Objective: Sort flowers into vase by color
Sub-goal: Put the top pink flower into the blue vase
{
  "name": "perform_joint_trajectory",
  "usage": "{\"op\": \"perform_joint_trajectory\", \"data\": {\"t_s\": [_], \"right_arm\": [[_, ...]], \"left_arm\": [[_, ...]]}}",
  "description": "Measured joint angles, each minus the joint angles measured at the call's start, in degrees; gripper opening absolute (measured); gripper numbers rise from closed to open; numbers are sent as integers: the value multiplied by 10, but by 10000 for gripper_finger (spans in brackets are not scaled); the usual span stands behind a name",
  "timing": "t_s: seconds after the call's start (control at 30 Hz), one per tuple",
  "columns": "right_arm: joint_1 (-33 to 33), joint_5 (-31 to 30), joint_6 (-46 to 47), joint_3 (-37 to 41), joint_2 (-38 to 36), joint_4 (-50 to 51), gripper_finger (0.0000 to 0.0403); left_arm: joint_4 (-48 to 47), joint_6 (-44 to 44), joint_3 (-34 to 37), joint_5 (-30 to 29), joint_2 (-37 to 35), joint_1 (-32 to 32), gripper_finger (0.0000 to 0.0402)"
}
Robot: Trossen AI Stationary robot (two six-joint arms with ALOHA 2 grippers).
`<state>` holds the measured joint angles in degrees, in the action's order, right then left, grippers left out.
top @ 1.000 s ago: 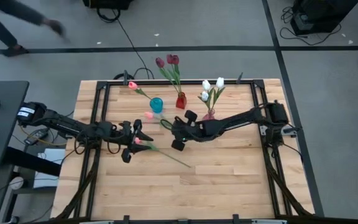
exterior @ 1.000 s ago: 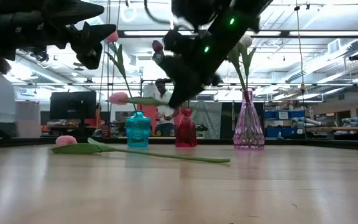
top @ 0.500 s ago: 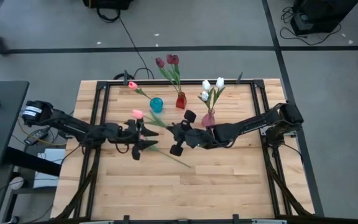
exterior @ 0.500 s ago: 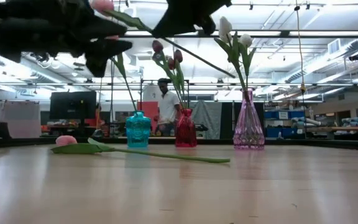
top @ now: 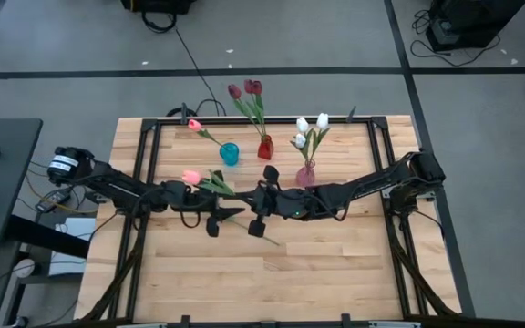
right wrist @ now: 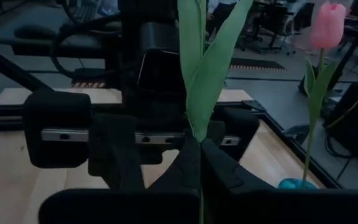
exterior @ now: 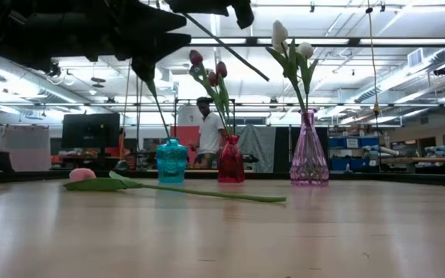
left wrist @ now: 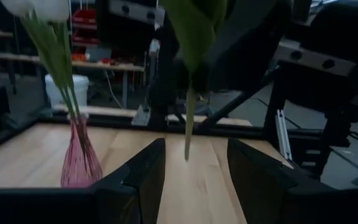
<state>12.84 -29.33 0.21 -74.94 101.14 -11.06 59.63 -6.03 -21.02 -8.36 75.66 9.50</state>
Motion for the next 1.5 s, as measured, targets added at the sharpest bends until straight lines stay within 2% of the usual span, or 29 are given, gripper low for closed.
{"op": "perform_joint_trajectory", "data": {"t_s": [0.2, 0.33, 0.67, 0.8, 1.0, 1.07, 1.2, 1.5], "right_arm": [[5, 10, -3, 0, 0, -15, 8], [5, 40, 1, 0, 0, -23, 9], [4, 54, 2, 0, 0, -26, 9], [4, 54, 2, -1, 0, -26, 9], [3, 54, 2, 7, -1, -34, 10], [3, 52, 2, 13, -1, -38, 12], [1, 53, 9, 18, -1, -39, 29], [2, 45, -12, 19, -29, -4, 107]], "left_arm": [[35, 13, 0, 15, 0, 0, 179], [46, 15, 0, 16, 0, 0, 176], [68, 29, -1, 13, 0, -1, 145], [66, 31, -11, 15, 2, -1, 111], [54, 45, -16, 27, 3, -1, 17], [47, 45, -15, 26, 3, -1, 12], [41, 44, -13, 16, 3, -1, 8], [24, 43, -12, 4, -1, -7, 3]]}}
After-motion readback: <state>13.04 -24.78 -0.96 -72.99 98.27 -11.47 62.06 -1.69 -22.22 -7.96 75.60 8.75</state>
